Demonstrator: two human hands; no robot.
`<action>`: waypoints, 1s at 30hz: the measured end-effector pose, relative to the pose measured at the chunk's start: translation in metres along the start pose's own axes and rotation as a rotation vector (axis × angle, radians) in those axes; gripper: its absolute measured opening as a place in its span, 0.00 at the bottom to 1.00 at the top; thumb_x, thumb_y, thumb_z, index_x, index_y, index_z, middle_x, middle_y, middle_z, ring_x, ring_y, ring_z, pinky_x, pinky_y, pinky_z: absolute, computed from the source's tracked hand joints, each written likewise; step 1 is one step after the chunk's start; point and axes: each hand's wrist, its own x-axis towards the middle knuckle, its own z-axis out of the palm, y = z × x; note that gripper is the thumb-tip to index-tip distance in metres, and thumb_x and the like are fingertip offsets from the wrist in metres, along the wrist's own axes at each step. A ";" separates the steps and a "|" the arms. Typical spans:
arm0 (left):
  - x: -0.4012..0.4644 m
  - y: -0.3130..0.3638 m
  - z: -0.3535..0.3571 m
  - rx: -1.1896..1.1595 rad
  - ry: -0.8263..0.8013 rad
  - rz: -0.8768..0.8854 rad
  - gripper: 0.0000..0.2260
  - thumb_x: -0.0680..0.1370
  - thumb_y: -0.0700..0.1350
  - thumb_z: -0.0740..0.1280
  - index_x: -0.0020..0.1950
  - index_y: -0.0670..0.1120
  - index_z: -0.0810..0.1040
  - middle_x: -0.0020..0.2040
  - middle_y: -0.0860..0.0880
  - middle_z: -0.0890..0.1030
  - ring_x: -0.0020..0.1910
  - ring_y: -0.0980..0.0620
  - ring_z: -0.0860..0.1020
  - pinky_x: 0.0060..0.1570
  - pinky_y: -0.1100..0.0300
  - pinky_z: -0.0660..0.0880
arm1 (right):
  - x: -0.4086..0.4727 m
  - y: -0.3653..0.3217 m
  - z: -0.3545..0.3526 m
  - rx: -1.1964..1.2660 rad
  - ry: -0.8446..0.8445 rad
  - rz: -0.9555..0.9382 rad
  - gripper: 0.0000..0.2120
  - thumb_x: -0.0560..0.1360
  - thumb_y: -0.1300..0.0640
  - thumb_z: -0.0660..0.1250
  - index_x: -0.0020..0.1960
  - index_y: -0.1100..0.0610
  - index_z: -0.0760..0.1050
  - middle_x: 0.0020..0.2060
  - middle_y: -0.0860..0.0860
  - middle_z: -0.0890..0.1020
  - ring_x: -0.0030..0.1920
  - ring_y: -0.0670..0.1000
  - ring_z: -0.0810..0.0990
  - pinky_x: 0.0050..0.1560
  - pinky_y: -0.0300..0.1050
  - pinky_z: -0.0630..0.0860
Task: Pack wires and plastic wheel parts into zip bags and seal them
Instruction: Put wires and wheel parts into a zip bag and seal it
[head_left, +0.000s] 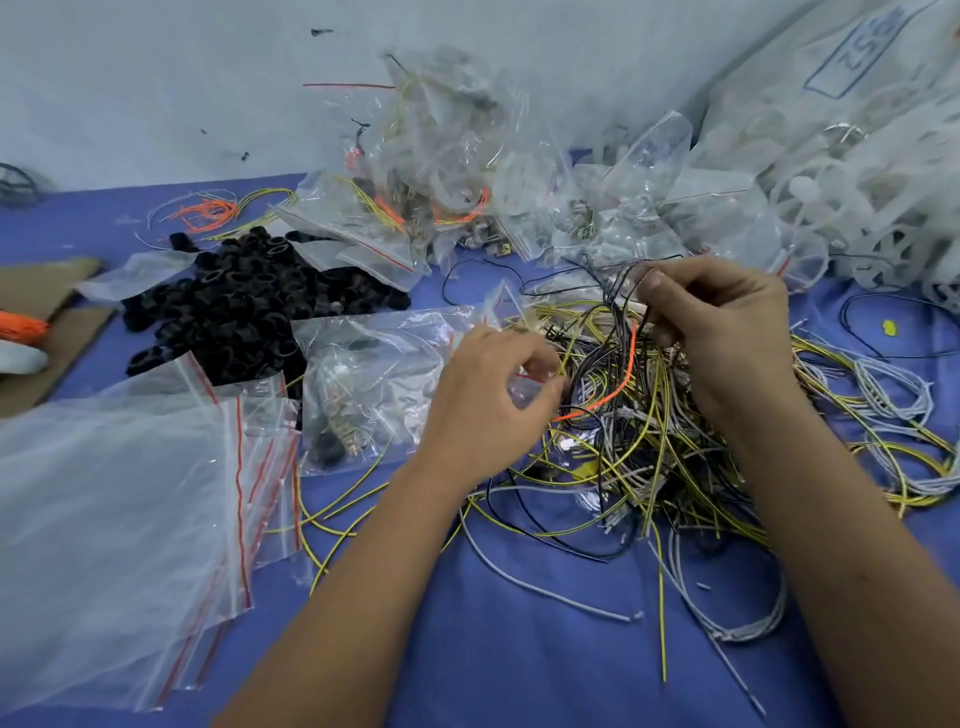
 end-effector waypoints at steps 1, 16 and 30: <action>0.000 0.000 0.000 0.016 -0.006 0.018 0.04 0.74 0.46 0.71 0.48 0.49 0.81 0.43 0.57 0.81 0.48 0.51 0.75 0.53 0.52 0.72 | 0.000 0.001 0.001 -0.049 -0.003 -0.013 0.06 0.73 0.65 0.76 0.40 0.56 0.84 0.33 0.56 0.81 0.27 0.48 0.71 0.26 0.40 0.68; 0.004 0.008 0.000 -0.056 0.252 -0.090 0.08 0.74 0.48 0.73 0.40 0.44 0.83 0.46 0.52 0.83 0.55 0.46 0.73 0.57 0.43 0.70 | -0.001 0.004 0.006 -0.054 0.075 0.005 0.03 0.72 0.63 0.77 0.41 0.57 0.84 0.27 0.49 0.80 0.24 0.48 0.70 0.26 0.39 0.68; 0.012 0.003 -0.009 -0.805 0.384 -0.429 0.10 0.83 0.39 0.66 0.42 0.42 0.80 0.32 0.51 0.76 0.26 0.53 0.70 0.28 0.62 0.68 | 0.006 0.006 -0.016 -0.732 0.029 -0.049 0.18 0.70 0.62 0.69 0.58 0.50 0.83 0.48 0.44 0.84 0.41 0.42 0.78 0.40 0.35 0.74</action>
